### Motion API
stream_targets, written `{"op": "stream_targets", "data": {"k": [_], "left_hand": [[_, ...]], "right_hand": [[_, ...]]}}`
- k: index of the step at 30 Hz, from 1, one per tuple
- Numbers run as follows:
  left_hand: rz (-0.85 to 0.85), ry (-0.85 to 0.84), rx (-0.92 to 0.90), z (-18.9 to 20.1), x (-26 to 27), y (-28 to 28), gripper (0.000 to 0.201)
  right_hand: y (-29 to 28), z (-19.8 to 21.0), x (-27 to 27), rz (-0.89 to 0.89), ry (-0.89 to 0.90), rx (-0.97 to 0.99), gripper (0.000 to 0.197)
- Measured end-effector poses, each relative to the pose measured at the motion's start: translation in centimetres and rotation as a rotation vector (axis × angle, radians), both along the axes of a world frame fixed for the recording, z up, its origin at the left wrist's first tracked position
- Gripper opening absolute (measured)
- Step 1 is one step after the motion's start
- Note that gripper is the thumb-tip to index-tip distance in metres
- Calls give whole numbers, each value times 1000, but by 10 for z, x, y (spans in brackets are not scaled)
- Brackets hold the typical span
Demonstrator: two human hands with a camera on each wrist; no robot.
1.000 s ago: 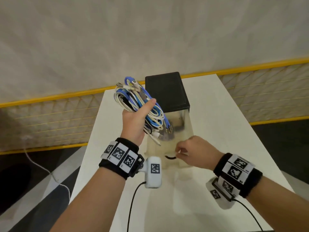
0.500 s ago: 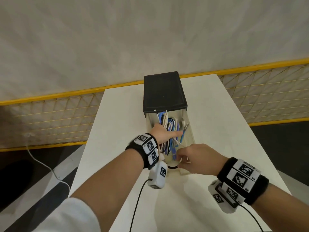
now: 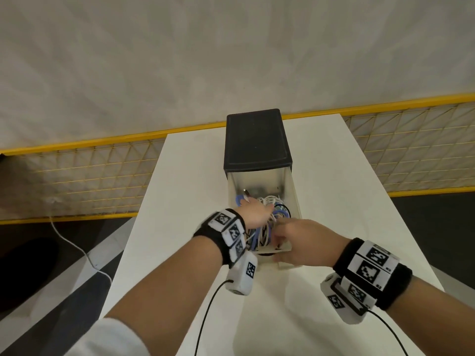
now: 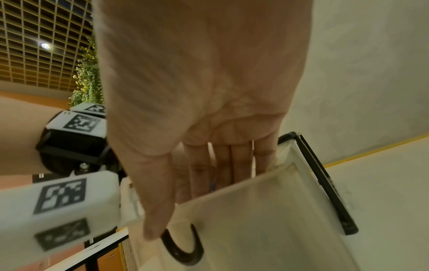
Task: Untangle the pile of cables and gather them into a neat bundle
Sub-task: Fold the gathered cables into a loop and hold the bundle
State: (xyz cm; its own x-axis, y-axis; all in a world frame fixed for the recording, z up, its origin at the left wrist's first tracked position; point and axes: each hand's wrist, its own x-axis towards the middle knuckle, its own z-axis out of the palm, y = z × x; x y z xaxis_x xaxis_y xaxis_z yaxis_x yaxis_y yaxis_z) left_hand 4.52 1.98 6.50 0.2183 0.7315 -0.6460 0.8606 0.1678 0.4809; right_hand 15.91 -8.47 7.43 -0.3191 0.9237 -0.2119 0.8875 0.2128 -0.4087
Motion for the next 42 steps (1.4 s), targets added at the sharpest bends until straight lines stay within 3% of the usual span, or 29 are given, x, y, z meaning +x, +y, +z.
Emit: {"op": "stream_targets", "data": {"k": [4,8,13,16,19,21,23,27,30,32,35,37,39,42], "left_hand": [[-74,30,28,5,6,-3,50],[-199,58,38,32,-12,10,64],[-341,-15,153,40,-41,7,50],[-598,57,93,32,-48,-12,57],[-842,157,119,7,-49,-28,68],[-913,199,135,-15,-51,-24,83],[-848,144,153,-23,-52,-15,100],[-704,-94,306,-18,-57,-7,51],[-540,-248,802,-18,-71,-8,42],[-472,-129,1053,-16,-75,-7,52],[-715,177,887,-14,-65,-17,85],[-783,198,762,-16,-57,-19,93],[-708,101,617,-18,-54,-12,87],[-533,-179,585,-12,-62,-5,47]], "right_hand": [[7,-10,-4,47,-160,22,76],[17,-12,-6,88,-290,50,102],[49,3,-9,99,-523,-370,124],[65,12,-13,105,-524,-475,106],[65,17,-13,165,-510,-265,75],[54,14,-13,171,-481,-79,76],[41,4,-11,152,-401,48,79],[37,-14,-7,136,-92,0,40],[48,-13,0,91,-37,8,31],[54,-15,3,80,-64,-9,31],[54,-24,3,74,-80,-70,32],[53,-27,4,60,-66,-101,34],[53,-27,5,55,-31,-100,34],[53,-25,3,28,29,46,30]]}}
